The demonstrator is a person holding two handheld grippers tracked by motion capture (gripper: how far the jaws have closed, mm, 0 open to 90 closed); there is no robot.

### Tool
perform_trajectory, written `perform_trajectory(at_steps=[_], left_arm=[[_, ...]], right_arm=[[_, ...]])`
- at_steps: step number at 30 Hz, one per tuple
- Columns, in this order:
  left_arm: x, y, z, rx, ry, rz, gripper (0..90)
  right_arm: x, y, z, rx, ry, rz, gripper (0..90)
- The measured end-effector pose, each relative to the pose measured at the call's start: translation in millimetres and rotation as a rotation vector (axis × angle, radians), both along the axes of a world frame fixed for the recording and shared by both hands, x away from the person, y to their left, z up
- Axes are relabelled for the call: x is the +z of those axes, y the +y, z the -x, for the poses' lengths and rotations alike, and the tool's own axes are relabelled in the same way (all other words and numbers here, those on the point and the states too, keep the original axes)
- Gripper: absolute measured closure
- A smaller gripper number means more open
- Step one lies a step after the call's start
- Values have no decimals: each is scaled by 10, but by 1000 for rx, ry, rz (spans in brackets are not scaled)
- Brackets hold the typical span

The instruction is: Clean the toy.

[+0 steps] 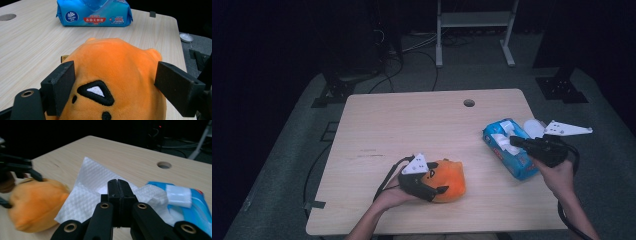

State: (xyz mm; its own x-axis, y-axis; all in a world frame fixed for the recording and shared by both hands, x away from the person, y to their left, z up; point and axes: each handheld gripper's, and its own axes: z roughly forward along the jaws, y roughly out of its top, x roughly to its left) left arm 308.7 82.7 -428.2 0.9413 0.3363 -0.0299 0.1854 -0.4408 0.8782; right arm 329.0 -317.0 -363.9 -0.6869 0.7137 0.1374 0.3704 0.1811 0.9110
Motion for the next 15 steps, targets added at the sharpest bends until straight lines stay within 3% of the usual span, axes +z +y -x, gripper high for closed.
perform_trajectory(at_steps=[6, 8, 10, 13, 15], left_arm=[[7, 8, -1, 2, -2, 3, 168], [7, 8, -1, 1, -3, 3, 166], [6, 10, -2, -1, -4, 2, 165], [5, 13, -3, -4, -6, -1, 165], [3, 15, -3, -2, -4, 3, 165]], right_arm=[[139, 224, 166, 95, -27, -33, 891], [191, 384, 265, 166, -23, -67, 891], [198, 430, 286, 182, -24, -70, 891], [216, 629, 368, 259, -17, -76, 891], [213, 755, 406, 315, 6, -108, 890]])
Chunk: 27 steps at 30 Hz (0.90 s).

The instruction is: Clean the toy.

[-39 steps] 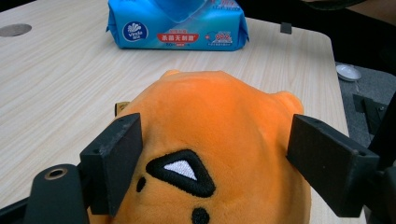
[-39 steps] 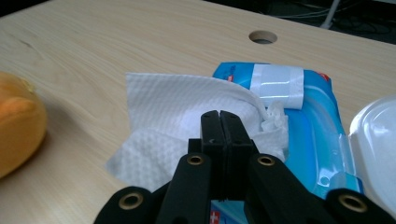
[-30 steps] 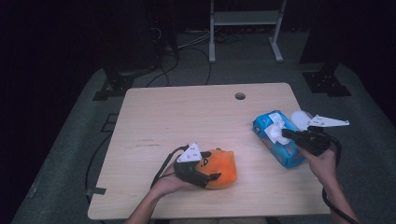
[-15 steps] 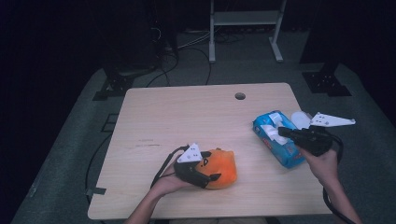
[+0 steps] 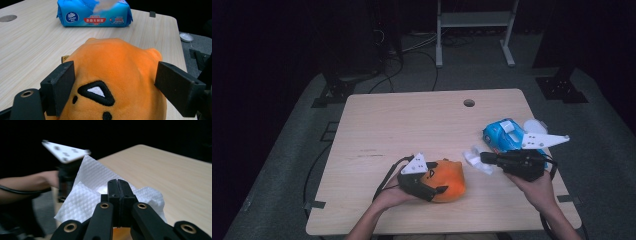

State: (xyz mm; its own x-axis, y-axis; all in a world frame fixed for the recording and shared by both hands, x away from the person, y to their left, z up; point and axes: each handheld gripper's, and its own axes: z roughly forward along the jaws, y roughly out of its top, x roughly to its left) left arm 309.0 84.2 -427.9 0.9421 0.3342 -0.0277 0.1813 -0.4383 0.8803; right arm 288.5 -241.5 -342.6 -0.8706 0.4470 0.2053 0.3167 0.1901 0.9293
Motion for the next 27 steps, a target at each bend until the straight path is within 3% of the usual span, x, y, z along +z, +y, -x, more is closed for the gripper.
perform_trajectory(at_steps=[1, 3, 7, 10, 14, 15, 16, 17, 18, 21, 24, 25, 27], left_arm=[[-1, 3, -3, -2, -1, -2, 165], [-4, 4, -3, -2, 2, 2, 165], [-7, 9, -8, -3, 0, 3, 164], [-6, 10, -9, -7, -2, -3, 165], [-10, 1, -3, -5, -5, 1, 164], [-12, -1, 0, -4, -4, 3, 164], [-12, -2, 1, -4, -3, 5, 164], [-11, 1, -1, -6, -6, -1, 164], [-11, 1, -1, -6, -6, -1, 164], [-15, 6, -7, -4, -6, -5, 163], [-19, 5, -8, -3, -5, -7, 162], [-19, 0, -6, -5, -5, -8, 160], [-19, -5, -1, -10, -8, -10, 160]], right_arm=[[-7, 91, 22, 43, 18, -13, 890], [-10, 130, 31, 60, 23, -16, 891], [-19, 344, 83, 153, 60, -38, 890], [-47, 409, 67, 169, 68, -16, 890], [-193, 475, -58, 153, 83, 16, 890], [-290, 514, -123, 120, 77, 73, 889], [-290, 514, -123, 120, 77, 73, 889], [-393, 565, -172, 95, 63, 126, 889], [-393, 565, -172, 95, 63, 126, 889], [-549, 633, -229, 46, 21, 212, 877], [-577, 648, -243, 39, 10, 228, 860], [-588, 659, -267, 44, 17, 227, 742], [-591, 665, -279, 44, 20, 230, 718]])
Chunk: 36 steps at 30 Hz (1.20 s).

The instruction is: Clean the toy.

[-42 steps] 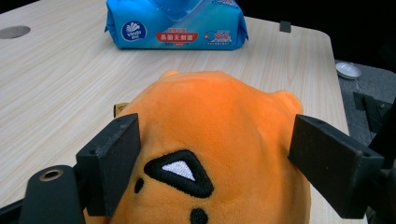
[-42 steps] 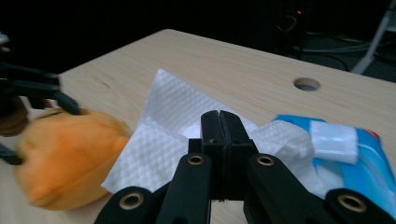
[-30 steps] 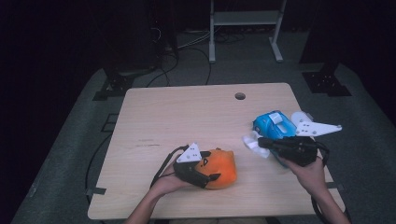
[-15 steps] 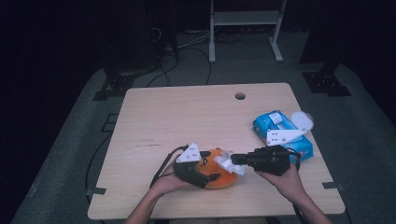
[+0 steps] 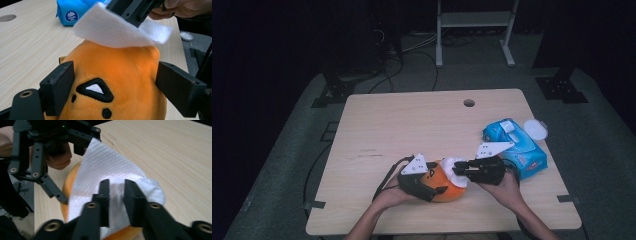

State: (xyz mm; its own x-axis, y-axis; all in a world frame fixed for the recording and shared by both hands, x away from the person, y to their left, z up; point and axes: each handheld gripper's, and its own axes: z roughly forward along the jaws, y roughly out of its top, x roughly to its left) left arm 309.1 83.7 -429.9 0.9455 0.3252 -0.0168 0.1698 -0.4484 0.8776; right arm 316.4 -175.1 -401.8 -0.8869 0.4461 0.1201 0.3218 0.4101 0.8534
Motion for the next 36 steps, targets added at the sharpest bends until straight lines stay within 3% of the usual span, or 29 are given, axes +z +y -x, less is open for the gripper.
perform_trajectory(at_steps=[7, 11, 13, 14, 15, 16, 19, 23, 24, 26, 28, 32, 34, 36], left_arm=[[-8, -8, 16, -28, -5, -20, 163], [-13, 2, 16, -49, -6, -39, 164], [-20, 6, 19, -51, 1, -40, 164], [-19, 14, 17, -56, 1, -44, 163], [-19, 14, 17, -56, 1, -44, 163], [-11, 20, 16, -61, -4, -48, 162], [47, 51, 1, -53, -8, -42, 161], [122, 132, -28, -21, -3, -19, 143], [102, 145, -38, -9, 7, -29, 144], [78, 148, -49, -11, 14, -51, 144], [44, 143, -53, -16, 34, -43, 145], [44, 133, -41, -26, 26, -55, 148], [32, 139, -50, -18, 34, -48, 150], [23, 146, -57, -16, 37, -42, 150]], right_arm=[[-40, 73, -95, 23, 48, 6, 550], [-65, 125, -158, 12, 80, 5, 543], [-94, 149, -180, 5, 96, 6, 566], [-122, 165, -184, 10, 103, 11, 623], [-122, 165, -184, 10, 103, 11, 623], [-140, 166, -179, 16, 113, 19, 693], [-151, 163, -166, 17, 115, 22, 746], [-131, 157, -95, 25, 61, 45, 784], [-101, 151, -47, 39, 24, 59, 794], [-66, 135, -2, 46, -3, 73, 806], [-49, 120, 20, 50, -5, 67, 812], [-9, 55, 101, 69, -11, 53, 832], [38, 11, 178, 106, 7, 10, 844], [61, 4, 209, 128, 8, 1, 845]])
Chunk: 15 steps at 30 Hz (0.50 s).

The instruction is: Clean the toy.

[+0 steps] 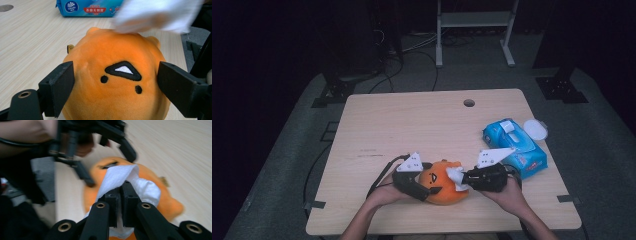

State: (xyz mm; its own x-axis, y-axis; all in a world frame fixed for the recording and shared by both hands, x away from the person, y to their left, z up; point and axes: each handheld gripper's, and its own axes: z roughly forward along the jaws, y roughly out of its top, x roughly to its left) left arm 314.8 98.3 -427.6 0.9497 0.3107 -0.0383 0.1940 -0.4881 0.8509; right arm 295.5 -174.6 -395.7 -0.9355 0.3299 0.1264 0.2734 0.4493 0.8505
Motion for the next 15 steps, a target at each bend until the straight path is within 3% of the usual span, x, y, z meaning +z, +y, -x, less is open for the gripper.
perform_trajectory(at_steps=[3, 6, 9, 10, 11, 15], left_arm=[[-3, -6, 2, 0, -1, 2, 150], [-4, -12, 6, -3, -2, 1, 150], [-7, -15, 8, -2, -5, 0, 149], [-10, -19, 11, 0, -3, 4, 149], [-12, -20, 11, 1, -3, 4, 149], [-23, -36, 17, -9, -5, 3, 150]], right_arm=[[63, 13, 97, 54, 14, -14, 846], [79, 49, 135, 74, 22, -1, 846], [49, 88, 87, 34, -6, 48, 843], [36, 115, 55, -2, -41, 72, 836], [36, 115, 55, -2, -41, 72, 836], [36, 187, 13, -55, -117, 88, 806]])
